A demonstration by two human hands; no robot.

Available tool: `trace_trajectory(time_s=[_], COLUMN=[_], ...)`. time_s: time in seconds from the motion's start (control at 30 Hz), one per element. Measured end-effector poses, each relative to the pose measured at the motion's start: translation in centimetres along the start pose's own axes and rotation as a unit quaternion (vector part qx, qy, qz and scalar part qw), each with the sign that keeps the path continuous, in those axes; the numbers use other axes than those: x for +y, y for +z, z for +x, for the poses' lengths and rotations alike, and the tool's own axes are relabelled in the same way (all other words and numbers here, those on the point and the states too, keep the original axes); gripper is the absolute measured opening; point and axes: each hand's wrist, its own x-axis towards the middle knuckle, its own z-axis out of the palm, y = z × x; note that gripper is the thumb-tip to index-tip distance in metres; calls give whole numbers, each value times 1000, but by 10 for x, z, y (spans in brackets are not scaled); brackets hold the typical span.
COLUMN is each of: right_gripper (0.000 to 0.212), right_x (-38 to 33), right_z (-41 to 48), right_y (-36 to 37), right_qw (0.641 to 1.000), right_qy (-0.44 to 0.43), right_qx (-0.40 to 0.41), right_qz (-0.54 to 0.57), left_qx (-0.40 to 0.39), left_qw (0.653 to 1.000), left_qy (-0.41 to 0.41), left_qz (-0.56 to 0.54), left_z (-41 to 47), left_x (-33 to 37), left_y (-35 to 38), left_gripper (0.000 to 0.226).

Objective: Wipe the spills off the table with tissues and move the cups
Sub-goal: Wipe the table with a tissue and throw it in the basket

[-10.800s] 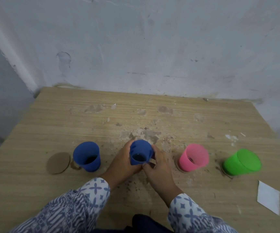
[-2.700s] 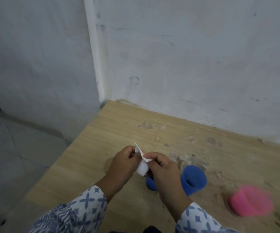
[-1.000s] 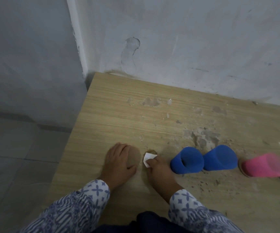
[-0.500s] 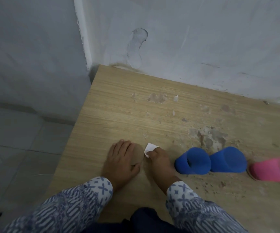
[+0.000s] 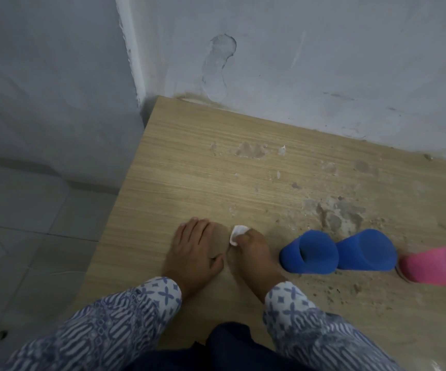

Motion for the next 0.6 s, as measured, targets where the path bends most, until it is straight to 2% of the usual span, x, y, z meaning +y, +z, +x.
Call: trace_trajectory(time_s=[0.07,0.2,0.33,0.4,0.5,0.6], right_gripper=[29,26,13,12,19,25], right_x=[5,17,19,8,10,18], right_z=[-15,-14,4,12,8,-17], right_y=[6,19,14,6,6,14], right_qw=[999,997,989,995,996,997], right_qy=[-12,-58,-33,-29,-60,-42], right_qx=[20,-30,126,90,58,41], right_qz=[-27,-50,-64,4,-23,-42], left_qx=[-4,-6,-4,-6,-6,-7], left_qw=[1000,1000,1000,1000,1000,1000], left_qy=[-5,-7,-5,-3,-3,-6], left_qz=[0,4,6,10,11,10], left_z=[0,1,1,1,0,0], left_x=[0,-1,-1,-1,-1,-1], left_y=[0,1,2,1,1,3], left_gripper=[68,68,68,68,68,69])
